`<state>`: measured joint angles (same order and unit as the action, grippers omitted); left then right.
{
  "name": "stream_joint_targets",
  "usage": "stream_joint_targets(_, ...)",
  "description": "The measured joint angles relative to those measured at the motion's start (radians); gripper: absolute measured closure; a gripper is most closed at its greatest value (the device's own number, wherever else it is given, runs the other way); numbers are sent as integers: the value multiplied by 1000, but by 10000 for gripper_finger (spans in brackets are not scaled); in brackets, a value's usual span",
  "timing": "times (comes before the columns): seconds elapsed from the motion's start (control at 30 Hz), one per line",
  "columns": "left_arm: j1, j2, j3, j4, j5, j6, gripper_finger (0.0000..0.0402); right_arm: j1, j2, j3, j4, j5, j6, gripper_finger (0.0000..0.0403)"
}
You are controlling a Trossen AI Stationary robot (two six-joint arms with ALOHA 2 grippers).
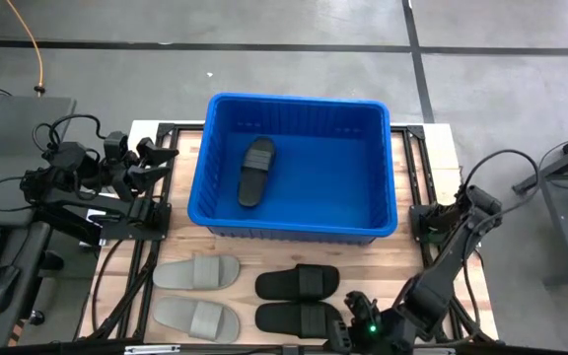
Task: Pick and place slides into bin
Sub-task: Put the bottom black slide into the blue bin
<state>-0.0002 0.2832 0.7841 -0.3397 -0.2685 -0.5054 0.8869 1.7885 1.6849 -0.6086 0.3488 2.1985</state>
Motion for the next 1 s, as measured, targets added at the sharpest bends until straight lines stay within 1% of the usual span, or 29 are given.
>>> stream_joint_targets(0.1,0,0,0,0,0,1,53,11,0,-65,42,-9,80,226)
stream_joint_targets(0.17,0,0,0,0,-1,1,53,18,0,-108,58,-9,83,226)
stream_joint_targets(0.23,0,0,0,0,-1,1,53,25,0,-153,61,28,79,226)
stream_joint_targets(0.3,0,0,0,0,-1,1,53,34,0,-199,93,79,103,226)
stream_joint_targets(0.33,0,0,0,0,-1,1,53,37,0,-224,106,88,120,226)
stream_joint_targets(0.5,0,0,0,0,-13,1,53,37,-1,-347,142,59,180,226)
stream_joint_targets(0.63,0,0,0,-1,-14,1,53,30,0,-426,151,112,202,226)
stream_joint_targets(0.73,0,0,0,-2,-14,1,53,19,0,-477,157,130,191,226)
stream_joint_targets(0.83,0,0,0,-2,-14,1,53,5,0,-510,170,177,187,226)
stream_joint_targets(0.9,0,0,0,-2,-14,0,53,-12,0,-530,187,169,174,226)
stream_joint_targets(1.0,0,0,0,-3,-14,-16,53,-35,22,-548,289,140,126,226)
